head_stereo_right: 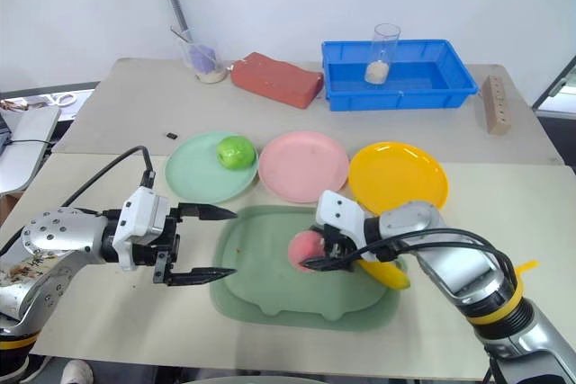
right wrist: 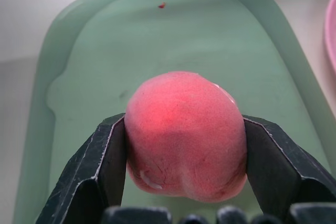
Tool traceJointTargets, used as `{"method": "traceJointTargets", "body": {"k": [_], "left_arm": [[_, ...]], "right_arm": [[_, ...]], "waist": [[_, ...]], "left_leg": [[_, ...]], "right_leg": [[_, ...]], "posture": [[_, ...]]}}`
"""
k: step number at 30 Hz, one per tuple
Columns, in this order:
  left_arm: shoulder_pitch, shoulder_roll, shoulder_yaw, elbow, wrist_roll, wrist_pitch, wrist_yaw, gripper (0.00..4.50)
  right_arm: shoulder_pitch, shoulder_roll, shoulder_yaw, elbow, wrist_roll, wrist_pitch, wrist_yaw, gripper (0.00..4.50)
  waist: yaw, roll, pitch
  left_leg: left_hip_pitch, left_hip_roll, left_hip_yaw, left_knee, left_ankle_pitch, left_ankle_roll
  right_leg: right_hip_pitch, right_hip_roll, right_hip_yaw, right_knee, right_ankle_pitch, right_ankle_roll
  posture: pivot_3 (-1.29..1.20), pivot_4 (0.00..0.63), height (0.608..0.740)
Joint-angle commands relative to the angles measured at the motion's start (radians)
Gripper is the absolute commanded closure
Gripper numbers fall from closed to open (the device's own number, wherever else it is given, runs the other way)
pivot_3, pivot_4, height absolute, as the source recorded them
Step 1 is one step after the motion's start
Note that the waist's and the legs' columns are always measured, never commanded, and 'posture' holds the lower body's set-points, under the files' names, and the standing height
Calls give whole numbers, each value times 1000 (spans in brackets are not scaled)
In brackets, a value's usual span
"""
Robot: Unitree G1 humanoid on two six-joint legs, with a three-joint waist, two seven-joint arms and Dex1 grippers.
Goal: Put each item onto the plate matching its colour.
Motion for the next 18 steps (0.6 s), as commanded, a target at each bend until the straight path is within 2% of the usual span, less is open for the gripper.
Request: {"method": "traceJointTargets", "body": {"k": [1,4,9,16,18], "left_arm": [[-29,-30,44,37,-20,22,73,0],[-80,-102,62,85,-35,78,192,0],[-108,-192,74,133,-19,109,326,0],[-85,-216,80,135,0,99,380,0],[-68,-213,88,130,3,92,383,0]], "right_arm": [[-97,61,-95,11,66,49,-19,1656],[-193,141,-121,132,39,54,-91,1656],[-373,285,-98,493,-121,-93,-227,1656],[-550,434,-122,938,-232,-280,-297,1656],[-570,444,-127,999,-245,-312,-287,567]], "waist": [[-1,0,0],[-2,0,0],[0,-1,-1],[-2,-1,-1],[0,-1,-1]], "left_leg": [[0,0,0,0,0,0],[1,0,0,0,0,0],[0,0,0,1,0,0],[1,0,0,0,0,0],[1,0,0,0,0,0]], "right_leg": [[0,0,0,0,0,0],[0,0,0,2,0,0],[0,1,0,2,1,0],[0,1,0,3,1,-1],[0,1,0,3,1,-1]], "posture": [[0,150,740],[0,150,740],[0,150,740],[0,150,740],[0,150,740]]}}
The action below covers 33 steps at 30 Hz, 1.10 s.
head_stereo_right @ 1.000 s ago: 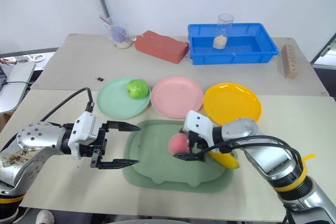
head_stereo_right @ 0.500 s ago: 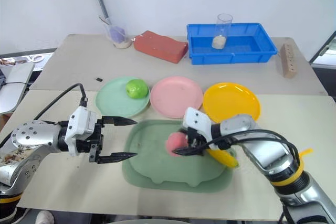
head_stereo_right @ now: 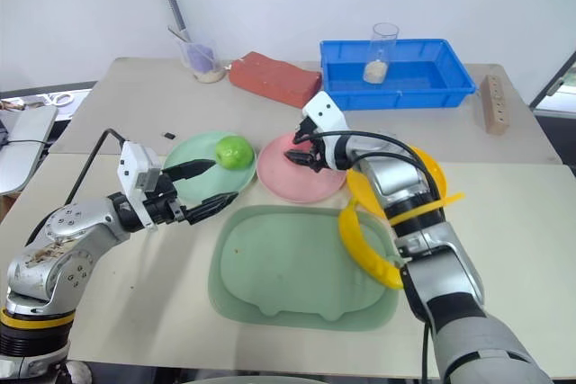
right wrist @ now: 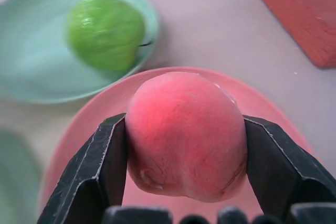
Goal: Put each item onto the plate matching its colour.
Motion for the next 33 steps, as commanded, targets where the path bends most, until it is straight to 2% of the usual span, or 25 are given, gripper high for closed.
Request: {"method": "traceJointTargets", "body": {"k": [1,2,6,11,14,17,19,22,27,33], "left_arm": [[21,7,31,-29,3,-15,10,0],[30,7,34,-34,2,-14,11,0],[48,5,33,-43,6,-20,16,0],[43,8,26,-44,2,-19,7,0],[56,56,-12,-77,-1,-39,-93,0],[63,94,-40,-101,-1,-60,-167,0],[50,117,-62,-112,-6,-69,-223,0],[23,136,-96,-109,2,-99,-295,0],[-1,146,-148,-88,22,-154,-384,0],[-17,142,-174,-70,33,-182,-432,0]], "right_arm": [[-48,7,-35,75,-23,-72,12,330],[-54,8,-38,92,-26,-82,21,19],[-59,-5,-51,89,-24,-91,67,19],[-6,-75,-82,-118,17,4,144,19],[149,-213,-133,-472,118,165,230,19],[269,-312,-175,-690,190,284,250,19],[391,-399,-231,-857,245,370,259,19],[572,-472,-332,-1048,310,483,227,19],[851,-518,-438,-1214,314,528,146,19],[959,-461,-425,-1269,288,553,3,19]], "waist": [[0,0,0],[0,0,0],[-1,0,0],[2,1,0],[11,1,0],[11,2,0],[6,2,0],[3,2,0],[-2,0,1],[-6,-1,1]], "left_leg": [[0,0,0,0,0,0],[0,0,0,0,0,0],[0,0,0,0,0,0],[-1,0,0,0,0,0],[-1,0,0,0,0,0],[-1,0,1,-1,0,-1],[0,0,1,-1,0,-1],[0,0,1,-1,0,-1],[-1,0,1,0,0,0],[-1,0,0,0,0,0]], "right_leg": [[0,0,0,0,0,0],[0,0,0,0,0,0],[0,0,0,0,0,0],[0,0,0,0,0,0],[0,0,-1,0,0,0],[1,-1,-1,-2,0,0],[0,-1,-1,-2,0,0],[1,-1,-1,-2,0,-1],[1,-1,0,-4,0,0],[0,-1,0,-4,-1,0]], "posture": [[0,150,740],[0,150,740],[0,150,740],[0,150,740],[0,150,740],[0,150,740],[0,150,740],[0,150,740],[0,150,740],[0,150,740]]}}
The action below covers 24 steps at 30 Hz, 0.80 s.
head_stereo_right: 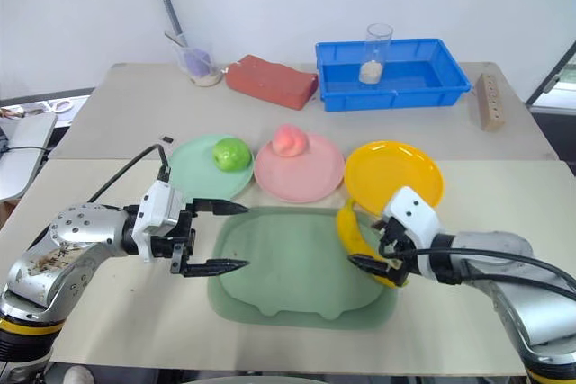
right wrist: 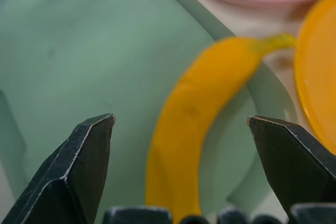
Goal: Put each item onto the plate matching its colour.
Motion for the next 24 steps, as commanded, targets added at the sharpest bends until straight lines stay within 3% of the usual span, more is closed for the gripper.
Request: {"method": "traceJointTargets", "body": {"k": [1,6,16,20,24], "left_arm": [[-24,-1,-6,-9,2,-17,-11,0],[-29,-4,-12,-30,0,-1,0,0],[-17,1,2,-68,-8,31,35,0],[-34,-12,21,-65,-36,71,75,0],[-81,-55,41,-45,-78,138,158,0]], "right_arm": [[16,33,16,-44,-24,-1,-91,19],[26,73,92,-33,-56,-16,-165,19],[5,39,128,-1,-50,-55,-141,3231],[-75,22,56,-5,70,-40,-47,3351],[-225,6,-2,111,79,-23,-67,3351]], "waist": [[1,0,0],[3,0,0],[6,-1,0],[6,-1,0],[6,-1,1]], "left_leg": [[0,0,0,0,0,0],[-1,0,0,1,0,0],[-1,0,0,1,0,0],[-1,0,0,1,0,0],[-1,0,0,1,0,0]], "right_leg": [[0,0,0,0,0,0],[0,0,0,0,0,0],[0,0,0,0,0,0],[0,0,0,0,0,0],[1,0,0,0,0,1]], "posture": [[0,150,740],[0,150,740],[0,150,740],[0,150,740],[0,150,740]]}}
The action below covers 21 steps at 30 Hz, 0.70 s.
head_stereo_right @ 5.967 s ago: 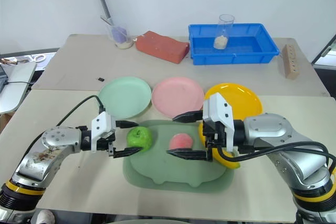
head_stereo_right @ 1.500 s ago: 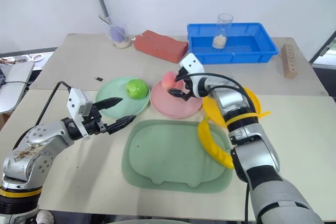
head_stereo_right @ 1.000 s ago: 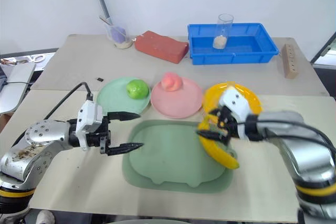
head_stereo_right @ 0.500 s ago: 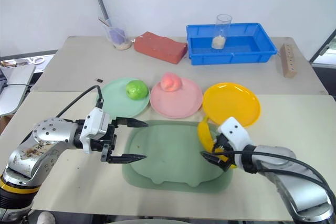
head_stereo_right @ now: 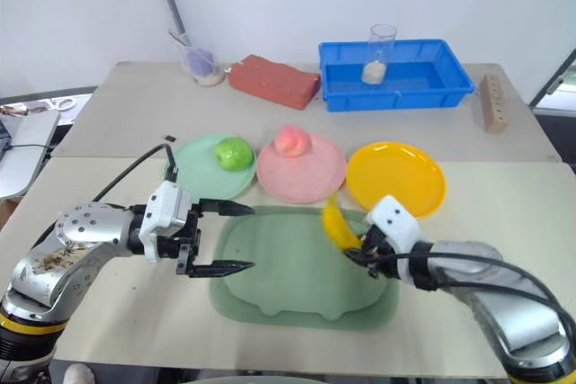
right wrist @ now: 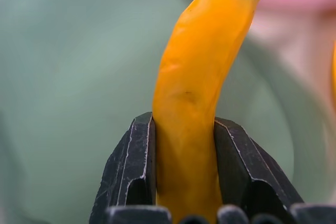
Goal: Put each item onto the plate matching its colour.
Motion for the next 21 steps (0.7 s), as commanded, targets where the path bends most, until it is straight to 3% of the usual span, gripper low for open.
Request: {"method": "traceJointTargets", "body": {"k": [1,11,13,16,20,21], "left_arm": [[-48,-32,42,4,-49,52,77,0],[-92,-64,31,54,-46,79,98,0],[-81,-60,37,52,-42,76,101,0],[-59,-55,46,41,-41,74,106,0],[-38,-50,61,32,-39,74,121,0],[-36,-42,68,36,-39,87,128,0]], "right_arm": [[-102,-24,-66,105,-4,6,-25,3351],[-333,6,83,605,-183,-152,-49,3351],[-350,12,102,651,-206,-183,-39,2310],[-359,19,108,677,-217,-200,-27,1262],[-357,8,93,661,-206,-211,1,26],[-351,-9,75,643,-195,-211,19,26]], "waist": [[4,0,0],[1,1,0],[1,1,0],[2,2,0],[6,2,0],[6,2,0]], "left_leg": [[0,0,0,0,0,0],[-1,-1,0,0,0,1],[-1,-1,0,0,0,1],[-1,-1,0,0,0,1],[0,-1,0,1,0,0],[0,-1,0,1,0,0]], "right_leg": [[0,0,0,0,0,0],[4,0,1,1,0,0],[4,0,1,1,0,0],[5,0,1,1,0,0],[7,0,0,1,0,0],[7,0,0,1,0,0]], "posture": [[0,150,740],[0,150,740],[0,150,740],[0,150,740],[0,150,740],[0,150,740]]}}
